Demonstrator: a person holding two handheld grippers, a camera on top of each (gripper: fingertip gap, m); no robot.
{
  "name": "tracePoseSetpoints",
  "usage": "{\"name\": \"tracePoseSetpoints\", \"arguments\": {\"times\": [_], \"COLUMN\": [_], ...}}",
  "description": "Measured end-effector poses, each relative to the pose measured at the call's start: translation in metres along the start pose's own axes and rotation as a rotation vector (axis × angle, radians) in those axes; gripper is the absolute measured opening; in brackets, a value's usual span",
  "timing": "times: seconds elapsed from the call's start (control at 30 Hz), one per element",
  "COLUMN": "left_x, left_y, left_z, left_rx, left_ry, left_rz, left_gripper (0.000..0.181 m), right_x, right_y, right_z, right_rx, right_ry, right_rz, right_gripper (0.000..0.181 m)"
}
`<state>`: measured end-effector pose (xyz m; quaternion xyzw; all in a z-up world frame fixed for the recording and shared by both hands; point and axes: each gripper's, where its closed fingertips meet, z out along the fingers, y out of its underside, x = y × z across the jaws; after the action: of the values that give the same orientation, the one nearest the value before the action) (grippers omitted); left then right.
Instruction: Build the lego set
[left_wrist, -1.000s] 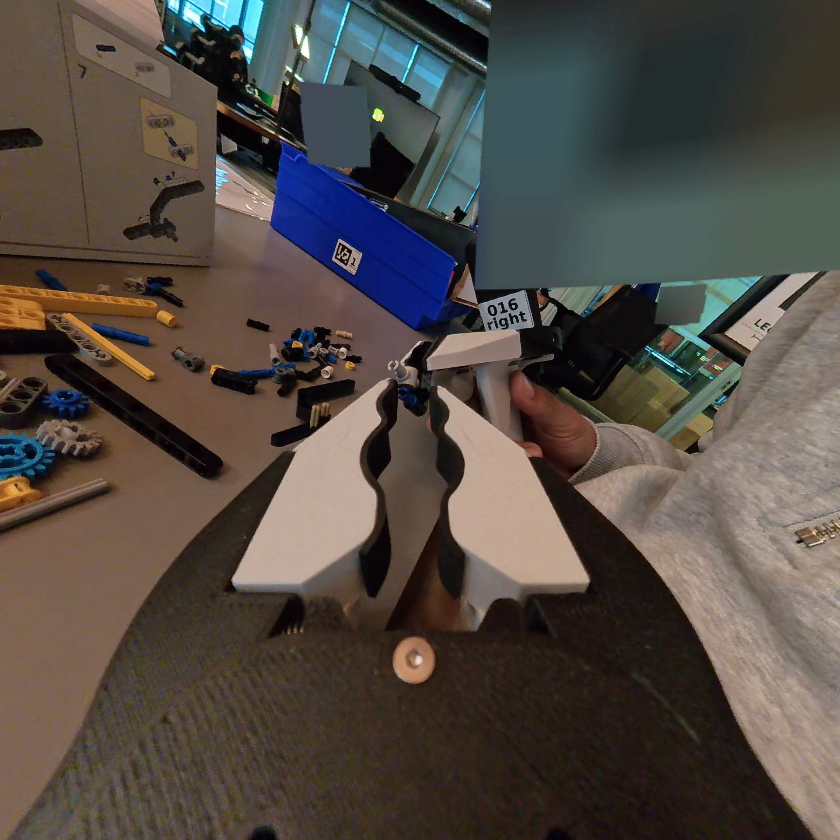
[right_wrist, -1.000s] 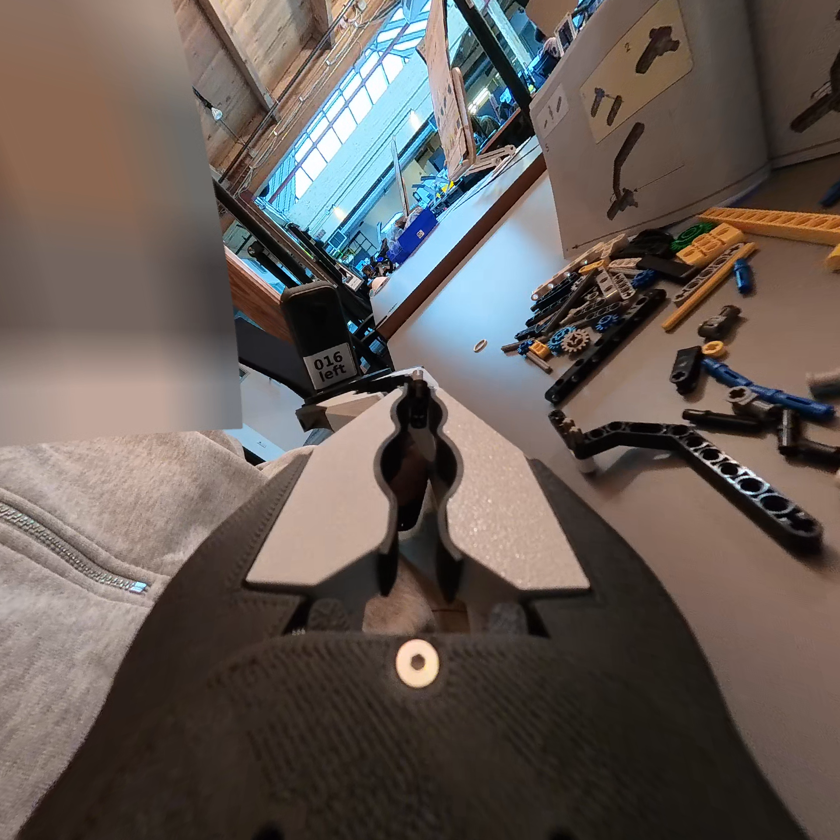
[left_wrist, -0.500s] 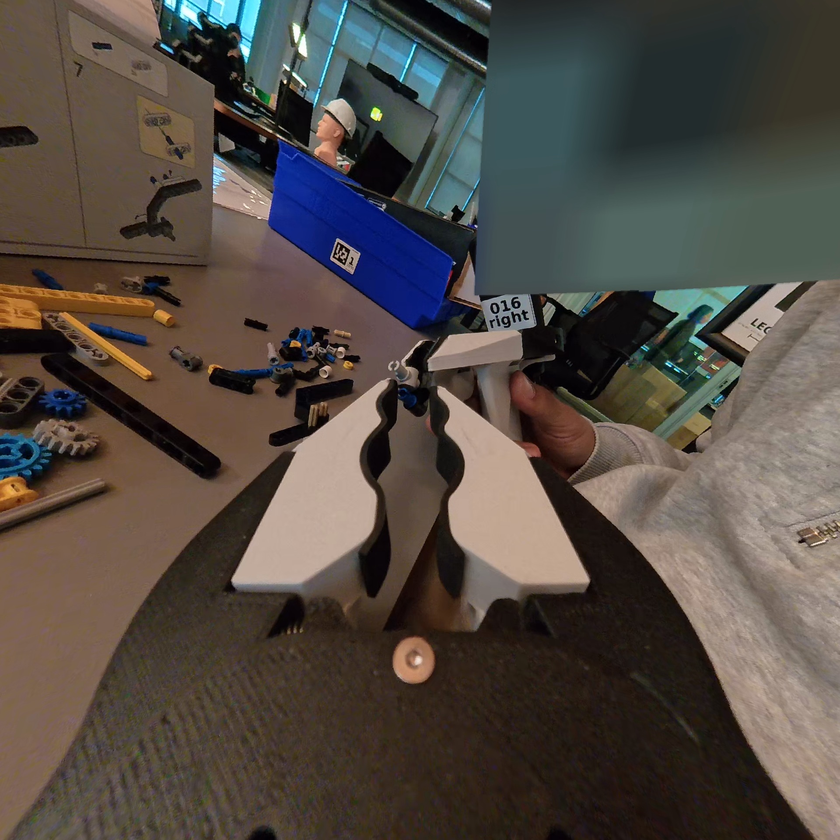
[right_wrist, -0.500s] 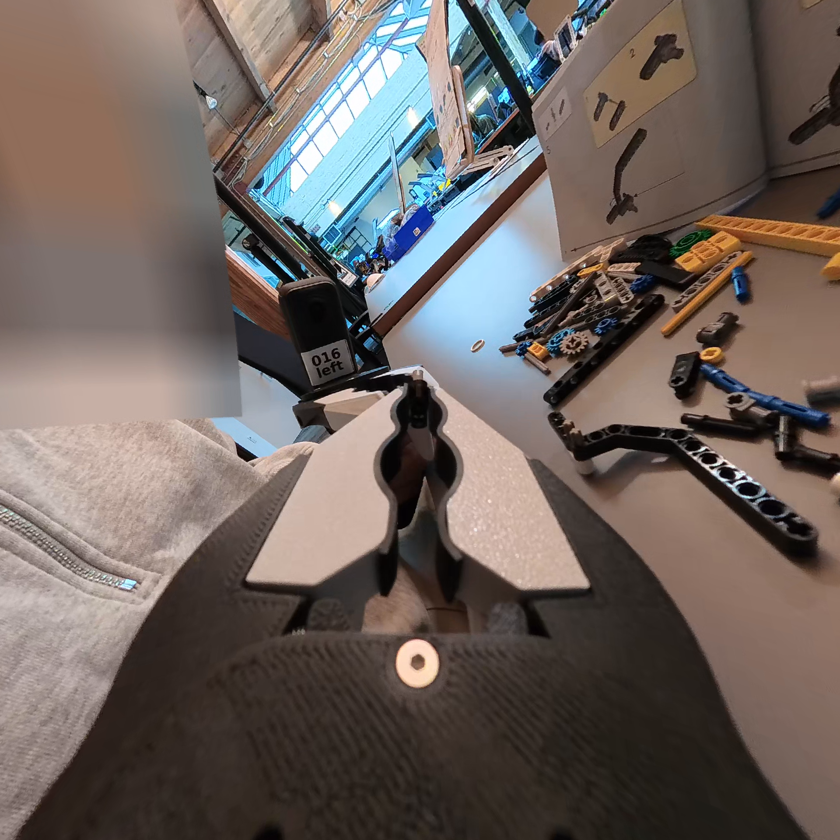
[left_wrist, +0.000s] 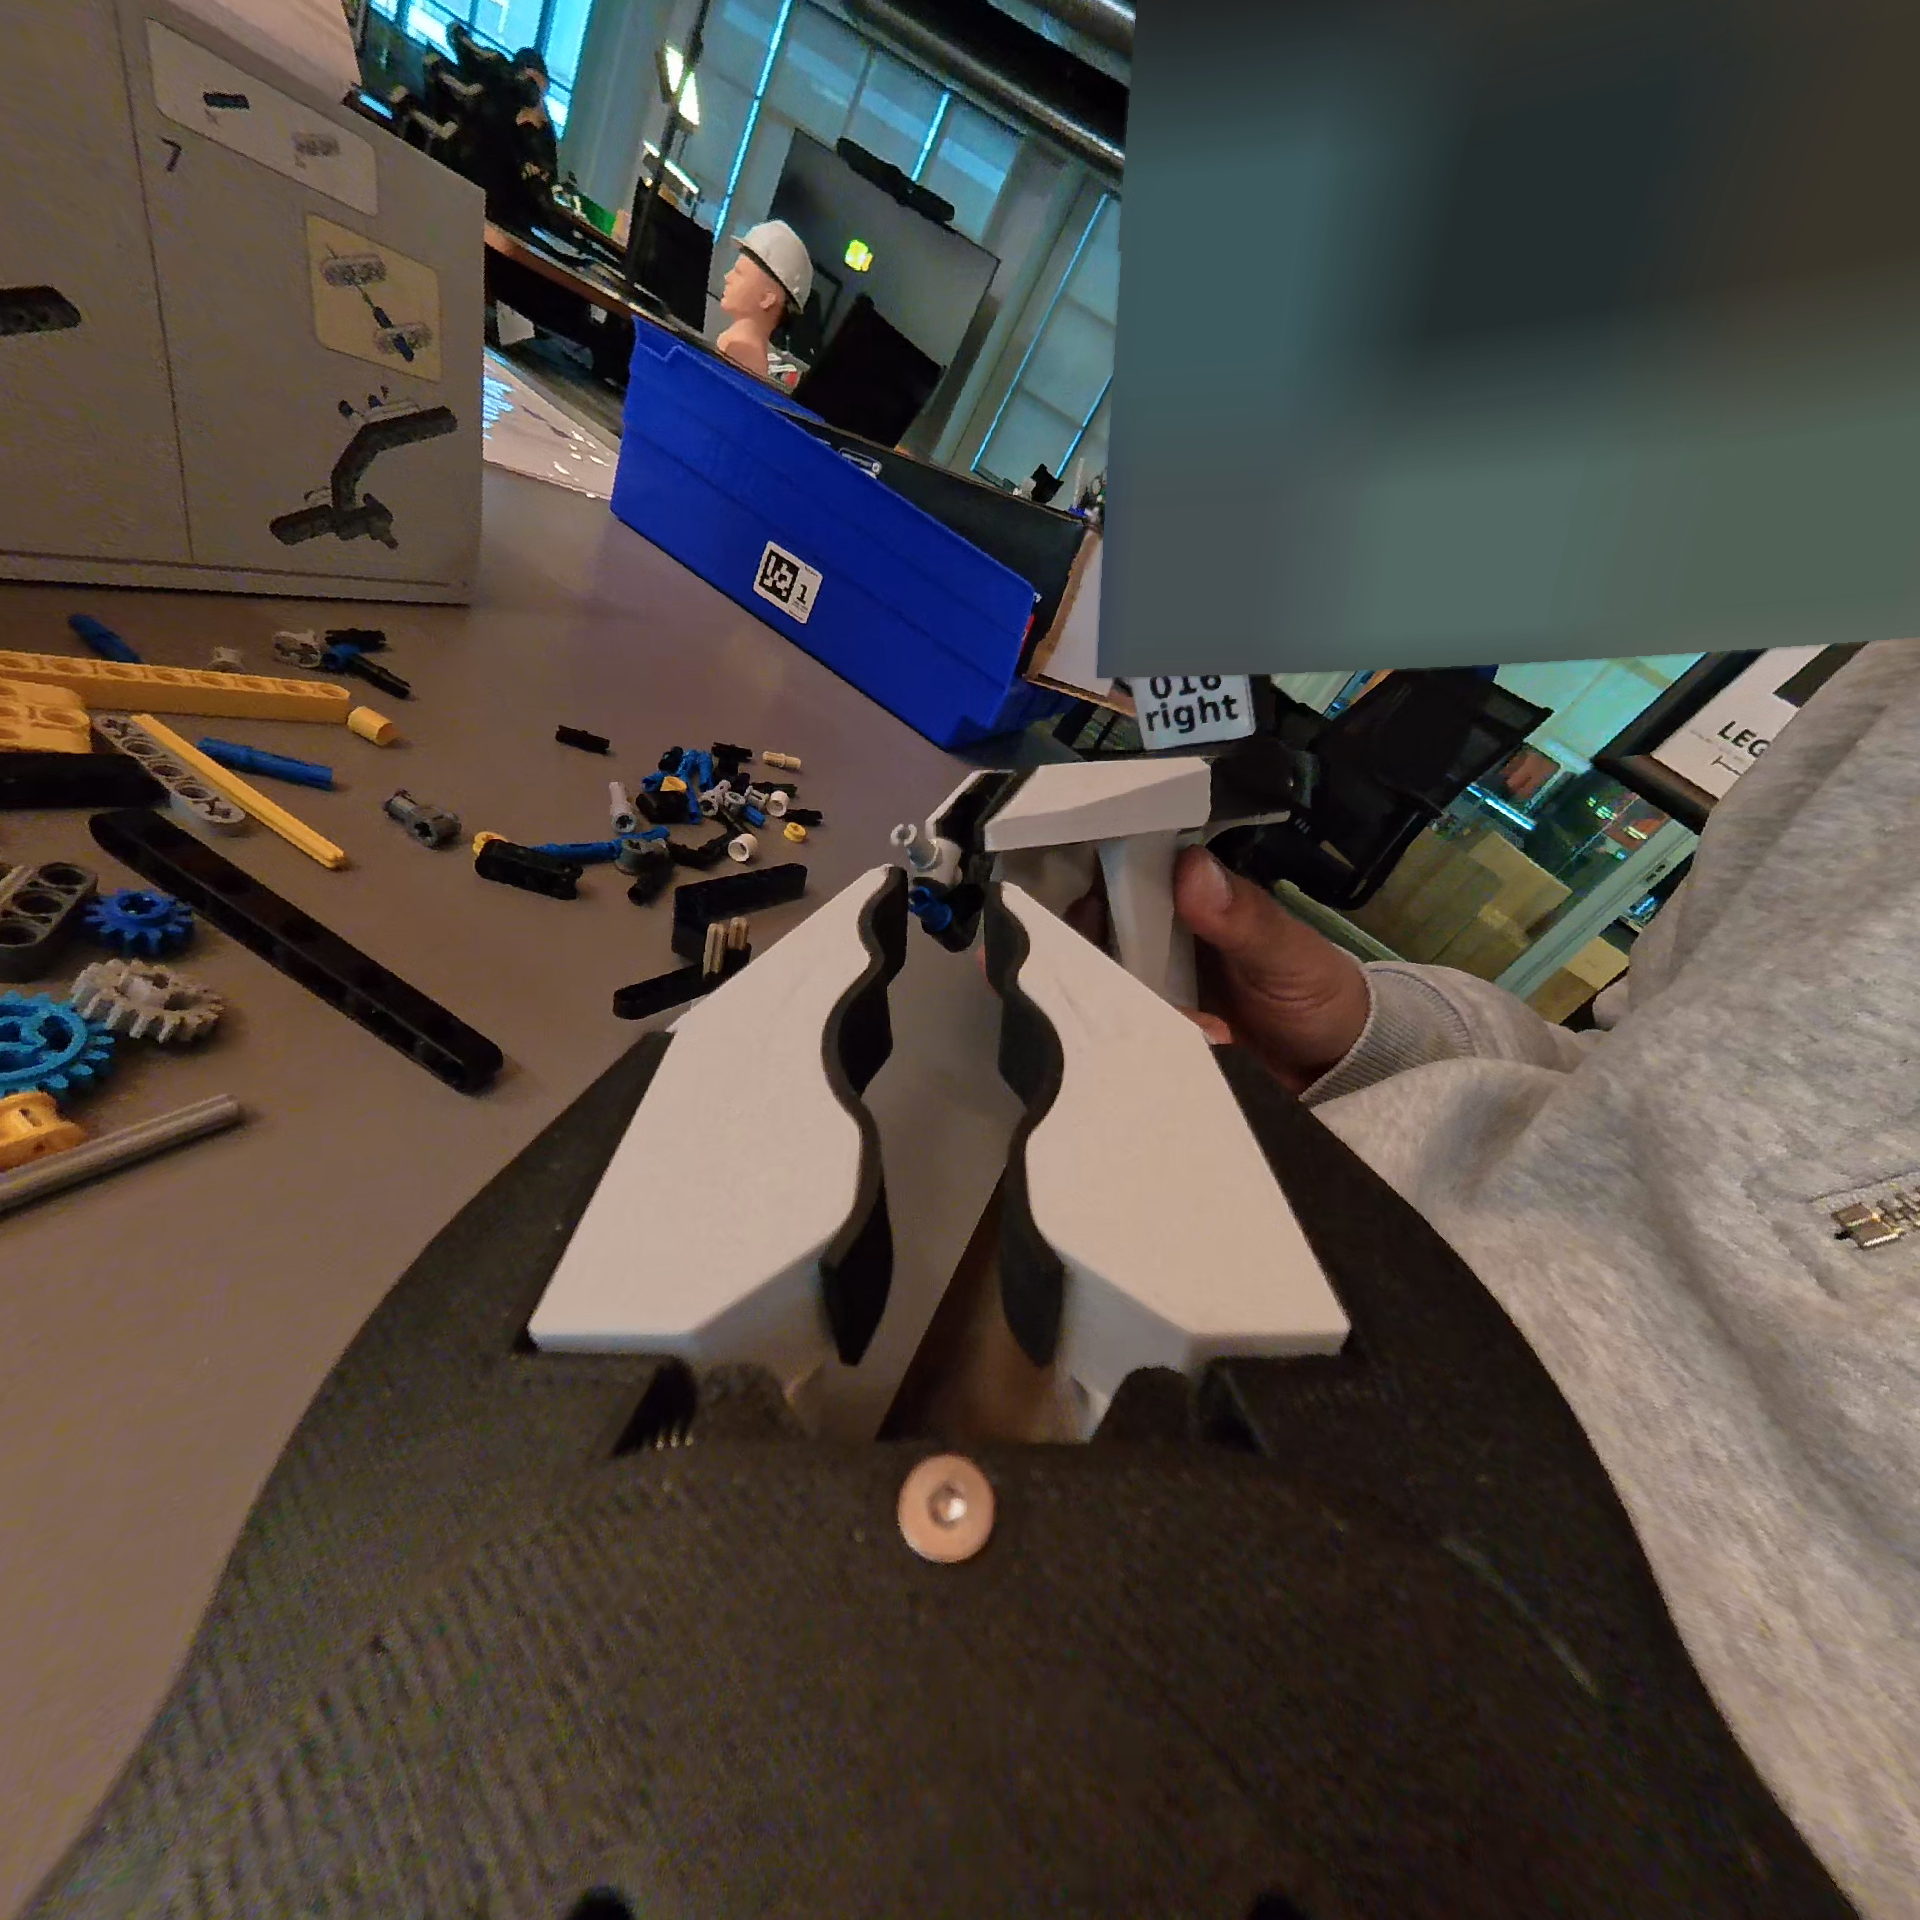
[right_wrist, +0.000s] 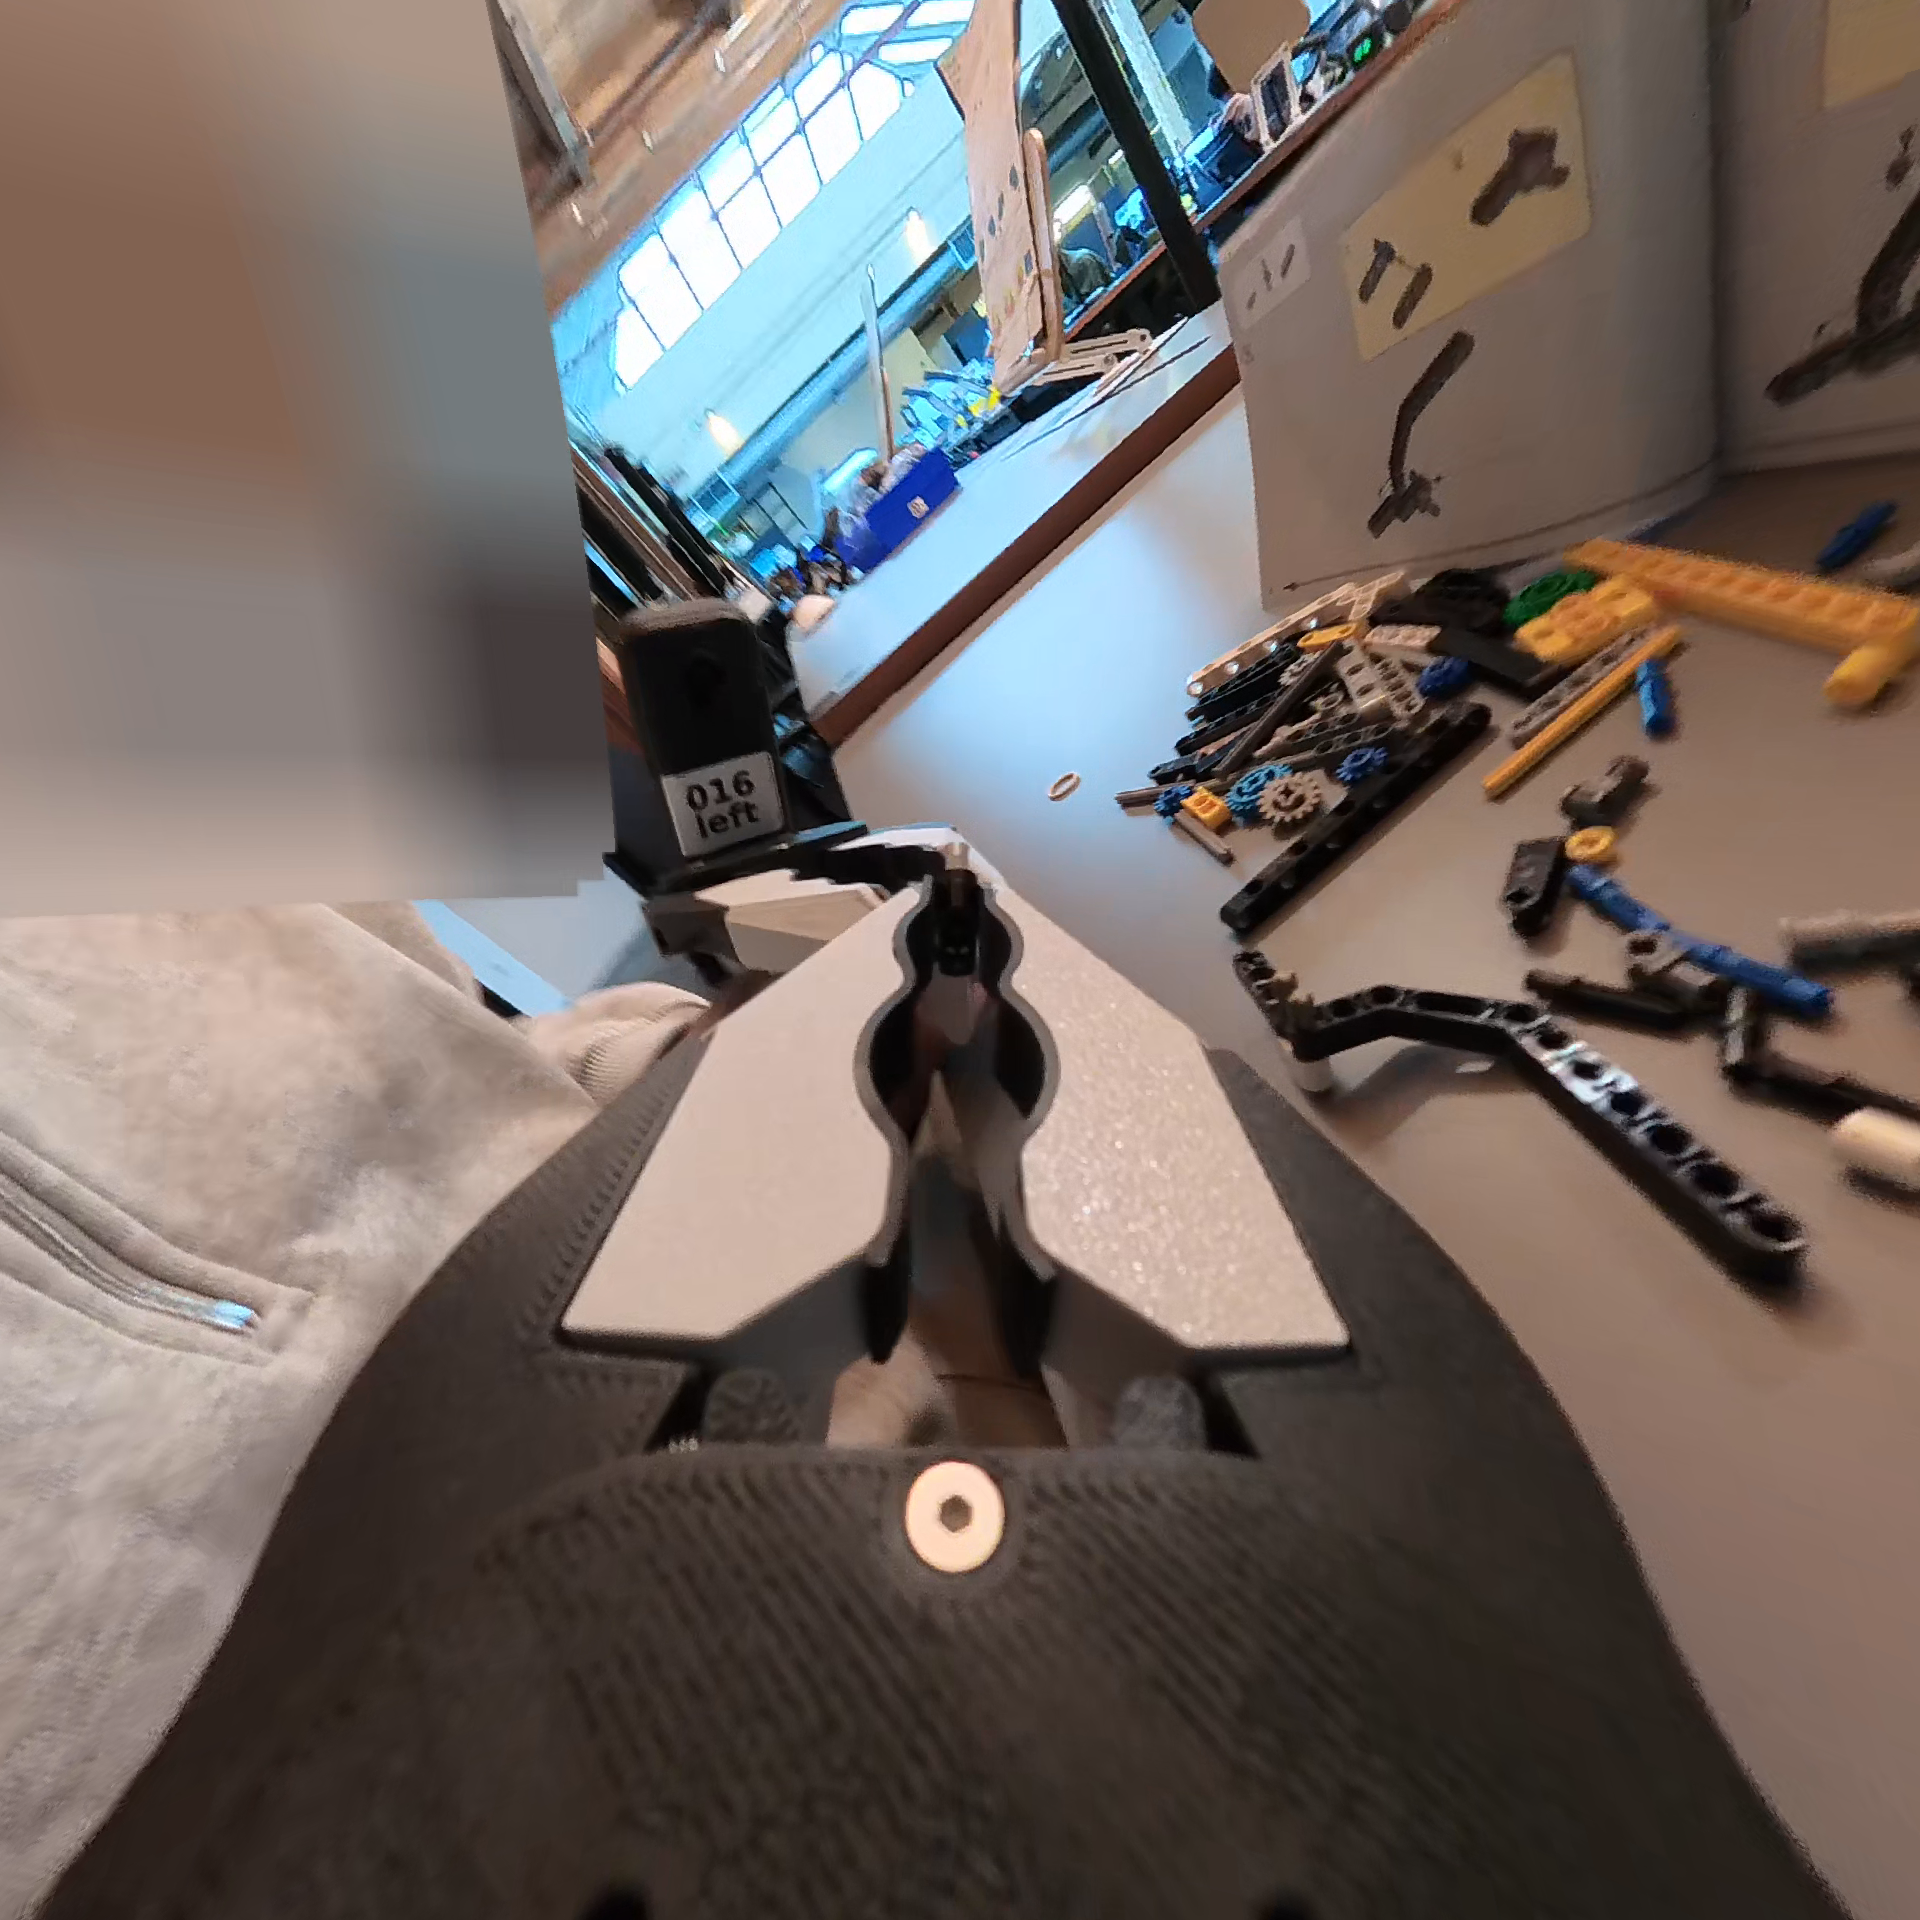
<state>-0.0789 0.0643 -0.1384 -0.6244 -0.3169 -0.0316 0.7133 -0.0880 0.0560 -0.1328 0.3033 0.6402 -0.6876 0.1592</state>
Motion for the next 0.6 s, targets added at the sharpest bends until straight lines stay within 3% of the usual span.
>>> {"name": "tracePoseSetpoints", "arguments": {"times": [0.37, 0.6], "left_x": [-0.001, -0.001], "left_y": [-0.002, -0.002], "left_z": [-0.001, -0.001], "left_rx": [0.013, 0.014], "left_ry": [0.0, 0.0], "left_rz": [-0.015, -0.017], "left_gripper": [0.01, 0.01], "right_x": [0.0, 0.024], "right_y": [-0.033, -0.036], "right_z": [-0.022, -0.029], "right_rx": [0.12, 0.054], "right_ry": [0.151, 0.456], "right_rz": [-0.3, -0.529], "right_gripper": [0.005, 0.005]}}
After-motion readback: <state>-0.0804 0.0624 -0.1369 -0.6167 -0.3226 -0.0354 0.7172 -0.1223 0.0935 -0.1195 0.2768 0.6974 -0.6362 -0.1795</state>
